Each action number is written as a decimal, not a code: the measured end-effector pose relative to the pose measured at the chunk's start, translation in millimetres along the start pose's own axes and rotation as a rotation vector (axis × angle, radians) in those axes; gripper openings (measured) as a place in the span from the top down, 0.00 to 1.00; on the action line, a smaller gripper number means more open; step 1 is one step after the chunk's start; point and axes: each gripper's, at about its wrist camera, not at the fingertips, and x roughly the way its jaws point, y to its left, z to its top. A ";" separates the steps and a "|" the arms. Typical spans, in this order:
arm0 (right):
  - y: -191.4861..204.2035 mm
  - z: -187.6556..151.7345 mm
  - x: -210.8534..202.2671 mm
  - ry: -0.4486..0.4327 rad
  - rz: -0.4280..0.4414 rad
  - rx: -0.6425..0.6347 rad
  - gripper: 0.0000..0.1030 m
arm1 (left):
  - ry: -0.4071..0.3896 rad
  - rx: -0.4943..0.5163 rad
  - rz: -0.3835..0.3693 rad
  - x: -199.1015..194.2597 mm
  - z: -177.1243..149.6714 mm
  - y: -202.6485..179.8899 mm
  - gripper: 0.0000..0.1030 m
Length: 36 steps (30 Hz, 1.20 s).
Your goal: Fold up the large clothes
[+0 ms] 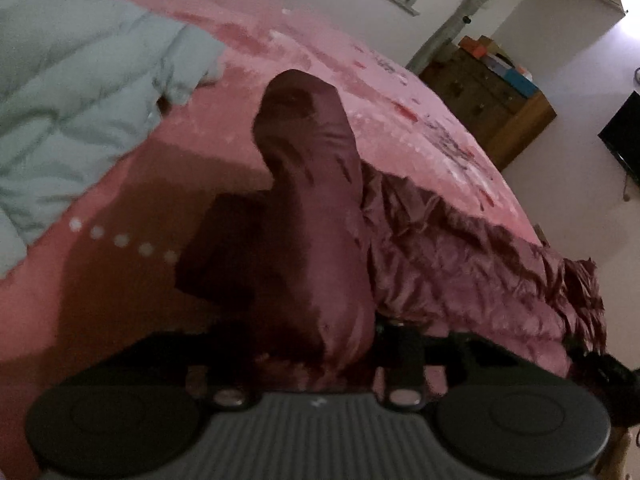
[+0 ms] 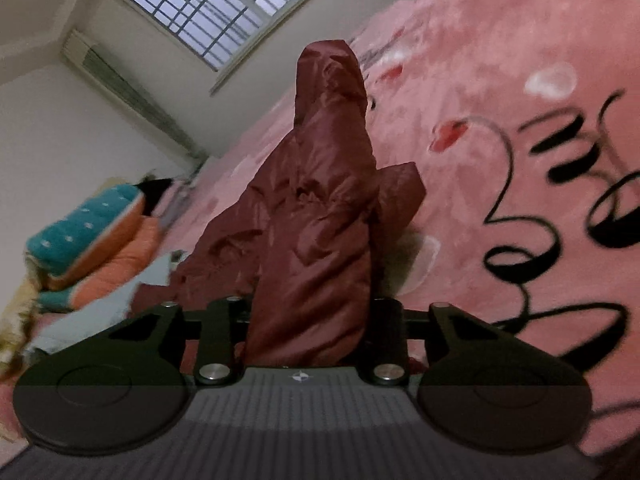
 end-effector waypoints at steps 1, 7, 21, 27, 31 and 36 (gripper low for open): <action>6.0 -1.6 -5.8 -0.016 -0.022 -0.019 0.63 | -0.009 0.013 0.002 -3.6 2.0 -8.1 0.69; 22.1 -8.1 -62.6 -0.154 -0.154 -0.116 0.69 | -0.050 0.082 -0.086 -19.4 14.2 -68.3 0.74; -80.4 22.3 -243.3 -0.487 -0.561 0.020 0.70 | 0.039 0.350 -0.335 82.3 -20.8 -293.0 0.74; -139.6 37.8 -247.4 -0.458 -0.658 0.046 0.68 | 0.062 0.384 -0.175 151.9 -56.7 -315.8 0.67; -161.5 38.4 -236.7 -0.434 -0.727 0.041 0.43 | 0.060 0.391 -0.117 165.3 -57.4 -303.1 0.43; -147.3 40.7 -244.2 -0.512 -0.845 0.052 0.01 | 0.027 0.391 -0.062 140.6 -56.3 -286.4 0.20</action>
